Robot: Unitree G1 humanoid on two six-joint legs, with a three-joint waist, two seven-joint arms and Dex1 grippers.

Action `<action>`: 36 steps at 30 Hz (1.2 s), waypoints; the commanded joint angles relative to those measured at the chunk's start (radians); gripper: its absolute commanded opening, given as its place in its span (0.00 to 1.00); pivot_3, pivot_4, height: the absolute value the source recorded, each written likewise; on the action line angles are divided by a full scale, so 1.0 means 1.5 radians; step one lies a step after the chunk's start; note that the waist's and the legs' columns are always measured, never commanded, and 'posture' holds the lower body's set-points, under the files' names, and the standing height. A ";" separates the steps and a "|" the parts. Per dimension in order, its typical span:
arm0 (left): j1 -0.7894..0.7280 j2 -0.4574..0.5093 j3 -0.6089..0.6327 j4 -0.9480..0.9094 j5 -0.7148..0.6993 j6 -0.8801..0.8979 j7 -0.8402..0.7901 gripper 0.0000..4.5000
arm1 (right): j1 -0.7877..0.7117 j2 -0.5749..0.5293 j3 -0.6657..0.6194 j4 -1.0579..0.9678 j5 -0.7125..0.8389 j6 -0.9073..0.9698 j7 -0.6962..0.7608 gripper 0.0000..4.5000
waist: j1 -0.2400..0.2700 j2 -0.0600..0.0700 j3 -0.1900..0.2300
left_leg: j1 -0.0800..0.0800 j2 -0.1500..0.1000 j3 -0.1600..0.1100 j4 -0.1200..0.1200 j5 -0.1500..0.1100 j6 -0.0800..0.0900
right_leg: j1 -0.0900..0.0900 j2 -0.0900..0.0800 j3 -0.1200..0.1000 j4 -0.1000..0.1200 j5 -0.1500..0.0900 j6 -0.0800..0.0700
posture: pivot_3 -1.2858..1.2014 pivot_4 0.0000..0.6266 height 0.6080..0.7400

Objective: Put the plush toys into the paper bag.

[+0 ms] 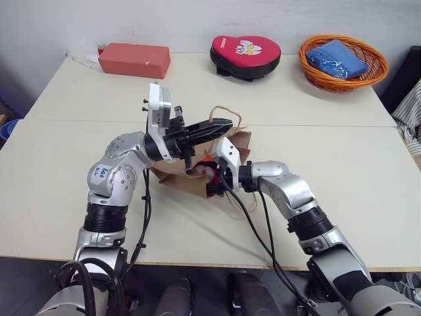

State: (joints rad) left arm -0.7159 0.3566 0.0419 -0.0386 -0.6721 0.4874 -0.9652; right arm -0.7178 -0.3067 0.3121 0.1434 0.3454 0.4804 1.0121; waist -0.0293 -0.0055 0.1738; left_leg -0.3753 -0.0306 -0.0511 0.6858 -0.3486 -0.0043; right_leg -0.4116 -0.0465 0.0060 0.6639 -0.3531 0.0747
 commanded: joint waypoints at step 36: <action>0.025 0.035 0.035 -0.065 -0.028 0.010 0.012 0.00 | 0.139 -0.133 -0.269 -0.136 0.308 0.633 -0.129 0.33 | 0.005 -0.001 -0.001 | 0.001 0.000 0.001 -0.001 0.000 0.000 | 0.001 0.000 0.002 -0.001 0.000 0.000 | 0.52 0.24 1.00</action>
State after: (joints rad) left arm -0.6568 0.4035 0.0793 -0.1101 -0.7006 0.5131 -0.9501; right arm -0.4903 -0.5060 -0.0505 -0.0392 0.7772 1.4164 0.8265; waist -0.0218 -0.0073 0.1728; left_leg -0.3733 -0.0302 -0.0492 0.6842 -0.3483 -0.0042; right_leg -0.4102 -0.0467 0.0082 0.6627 -0.3531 0.0747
